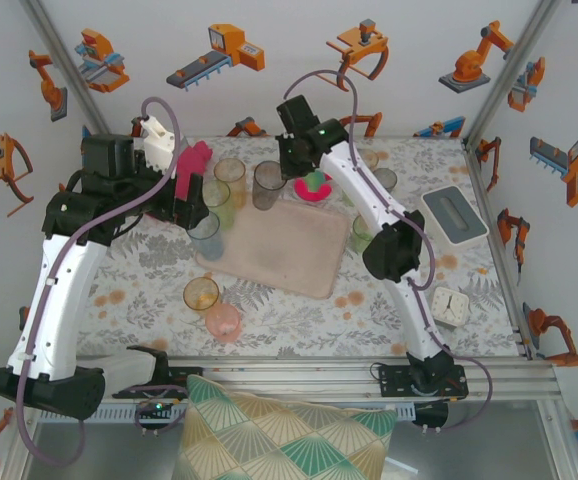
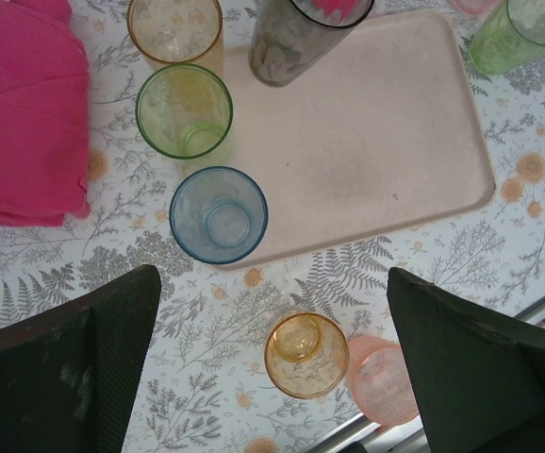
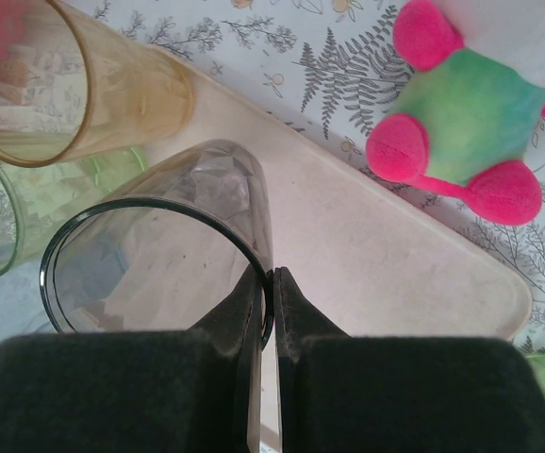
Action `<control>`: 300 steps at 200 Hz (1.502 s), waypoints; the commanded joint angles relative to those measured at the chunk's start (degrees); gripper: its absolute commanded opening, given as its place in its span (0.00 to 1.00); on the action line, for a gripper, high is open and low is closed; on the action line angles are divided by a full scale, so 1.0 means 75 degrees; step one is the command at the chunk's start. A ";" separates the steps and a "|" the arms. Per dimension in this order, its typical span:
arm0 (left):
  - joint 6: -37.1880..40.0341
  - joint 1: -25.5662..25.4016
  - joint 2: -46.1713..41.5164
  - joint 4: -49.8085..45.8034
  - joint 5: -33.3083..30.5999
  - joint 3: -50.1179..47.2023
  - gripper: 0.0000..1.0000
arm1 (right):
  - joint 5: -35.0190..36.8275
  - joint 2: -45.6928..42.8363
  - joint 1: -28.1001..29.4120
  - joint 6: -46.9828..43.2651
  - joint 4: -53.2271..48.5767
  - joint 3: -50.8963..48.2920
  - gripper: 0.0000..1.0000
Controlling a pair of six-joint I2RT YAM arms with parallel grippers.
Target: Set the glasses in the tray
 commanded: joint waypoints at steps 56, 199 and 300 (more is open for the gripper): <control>-0.0187 0.0099 -0.0003 0.0077 0.0304 0.0164 0.97 | -0.0089 0.0336 0.0076 -0.0052 0.0392 0.0016 0.10; -0.0206 0.0125 -0.0039 0.0085 0.0416 0.0117 0.97 | -0.0054 0.0579 0.0108 -0.0061 0.0638 -0.0056 0.13; -0.0224 0.0139 -0.0077 0.0097 0.0409 0.0082 0.97 | -0.0188 0.0805 0.0100 0.0066 0.0868 -0.0039 0.15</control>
